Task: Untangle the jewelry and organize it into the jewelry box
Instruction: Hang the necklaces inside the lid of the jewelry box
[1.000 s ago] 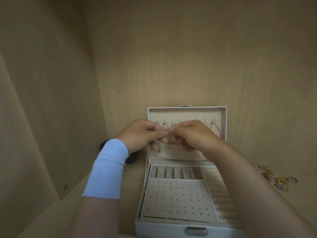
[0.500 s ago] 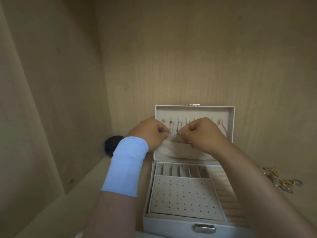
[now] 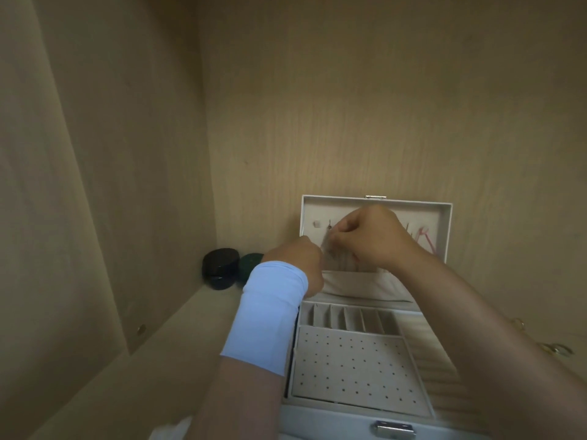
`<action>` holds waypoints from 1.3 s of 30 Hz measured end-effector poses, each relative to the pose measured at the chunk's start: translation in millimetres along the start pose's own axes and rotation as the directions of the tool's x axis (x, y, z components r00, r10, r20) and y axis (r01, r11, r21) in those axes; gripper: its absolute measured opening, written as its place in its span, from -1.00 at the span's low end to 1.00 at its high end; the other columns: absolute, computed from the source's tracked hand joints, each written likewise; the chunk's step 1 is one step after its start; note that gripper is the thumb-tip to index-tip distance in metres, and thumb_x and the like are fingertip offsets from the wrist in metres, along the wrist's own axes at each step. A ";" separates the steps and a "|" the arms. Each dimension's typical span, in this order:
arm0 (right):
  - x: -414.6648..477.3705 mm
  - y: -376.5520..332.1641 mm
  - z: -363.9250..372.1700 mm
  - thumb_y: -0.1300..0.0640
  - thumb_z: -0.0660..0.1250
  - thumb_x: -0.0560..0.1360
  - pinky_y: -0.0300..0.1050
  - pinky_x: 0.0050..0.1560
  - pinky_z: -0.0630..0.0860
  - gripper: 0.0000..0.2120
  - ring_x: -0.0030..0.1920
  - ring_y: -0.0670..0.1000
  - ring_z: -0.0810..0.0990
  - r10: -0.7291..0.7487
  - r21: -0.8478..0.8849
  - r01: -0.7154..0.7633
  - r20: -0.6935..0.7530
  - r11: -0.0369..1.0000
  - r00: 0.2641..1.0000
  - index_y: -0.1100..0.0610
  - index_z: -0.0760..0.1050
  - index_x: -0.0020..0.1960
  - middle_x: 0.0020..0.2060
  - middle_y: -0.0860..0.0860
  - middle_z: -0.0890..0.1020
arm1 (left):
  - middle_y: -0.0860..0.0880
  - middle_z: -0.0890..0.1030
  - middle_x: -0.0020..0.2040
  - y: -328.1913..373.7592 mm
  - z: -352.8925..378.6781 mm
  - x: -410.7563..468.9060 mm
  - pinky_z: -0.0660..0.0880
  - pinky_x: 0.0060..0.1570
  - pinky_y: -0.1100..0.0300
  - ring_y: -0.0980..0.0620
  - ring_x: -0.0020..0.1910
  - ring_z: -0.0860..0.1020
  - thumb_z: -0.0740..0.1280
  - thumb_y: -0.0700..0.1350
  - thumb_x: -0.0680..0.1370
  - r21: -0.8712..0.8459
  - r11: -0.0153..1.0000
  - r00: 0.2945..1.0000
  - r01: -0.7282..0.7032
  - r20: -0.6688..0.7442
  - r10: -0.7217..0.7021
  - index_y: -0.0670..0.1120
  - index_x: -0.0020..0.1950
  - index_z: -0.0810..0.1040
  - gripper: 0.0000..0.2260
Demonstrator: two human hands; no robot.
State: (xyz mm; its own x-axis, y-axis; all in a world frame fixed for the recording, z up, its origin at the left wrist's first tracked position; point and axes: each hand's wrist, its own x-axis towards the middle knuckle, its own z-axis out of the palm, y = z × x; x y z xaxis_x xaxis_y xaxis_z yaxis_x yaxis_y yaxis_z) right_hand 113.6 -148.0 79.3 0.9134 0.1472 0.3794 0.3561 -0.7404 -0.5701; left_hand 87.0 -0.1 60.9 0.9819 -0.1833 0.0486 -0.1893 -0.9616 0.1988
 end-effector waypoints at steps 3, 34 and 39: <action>-2.2 2.9 8.8 0.06 0.48 0.37 -0.08 -0.07 0.64 -0.90 -0.23 -0.20 0.65 0.023 -0.091 -0.019 0.043 0.996 0.999 -0.10 0.70 -0.31 -0.35 -0.21 0.68 | -0.04 0.49 0.23 -0.2 -2.2 -0.6 0.56 0.12 0.02 -0.10 0.08 0.57 0.29 -0.19 0.54 -0.029 1.000 1.000 0.009 0.001 -0.009 -0.06 0.24 0.56 -0.72; -177.5 236.8 -212.7 0.12 0.45 0.50 -0.22 -0.25 0.53 -0.92 -0.43 -0.13 0.59 0.466 -0.236 -0.474 -0.092 0.848 0.880 -0.04 0.67 -0.06 -0.14 -0.07 0.70 | 0.13 0.59 -0.08 249.1 83.1 -6.8 0.52 -0.05 0.21 0.03 -0.13 0.57 0.30 -0.05 0.56 -0.377 0.828 0.901 -0.415 -0.047 0.430 0.03 0.16 0.56 -0.81; -198.1 297.0 -215.6 0.15 0.37 0.52 -0.10 0.22 0.53 -0.79 0.17 0.02 0.62 0.544 -0.327 -0.549 -0.116 0.770 0.831 -0.01 0.66 0.13 0.16 -0.02 0.67 | 0.05 0.60 0.17 310.7 118.7 14.1 0.43 0.26 0.16 0.02 0.14 0.56 0.31 -0.01 0.56 -0.263 0.850 0.874 -0.457 0.044 0.484 0.02 0.26 0.56 -0.72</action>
State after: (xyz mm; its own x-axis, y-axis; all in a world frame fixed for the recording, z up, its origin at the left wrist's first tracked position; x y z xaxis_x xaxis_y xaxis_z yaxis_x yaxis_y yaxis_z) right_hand -4.0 -538.5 -8.1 0.9301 -0.3561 0.0899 -0.2916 -0.8648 -0.4088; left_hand 43.2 -325.7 7.1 0.7669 -0.6345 0.0959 -0.6126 -0.6793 0.4041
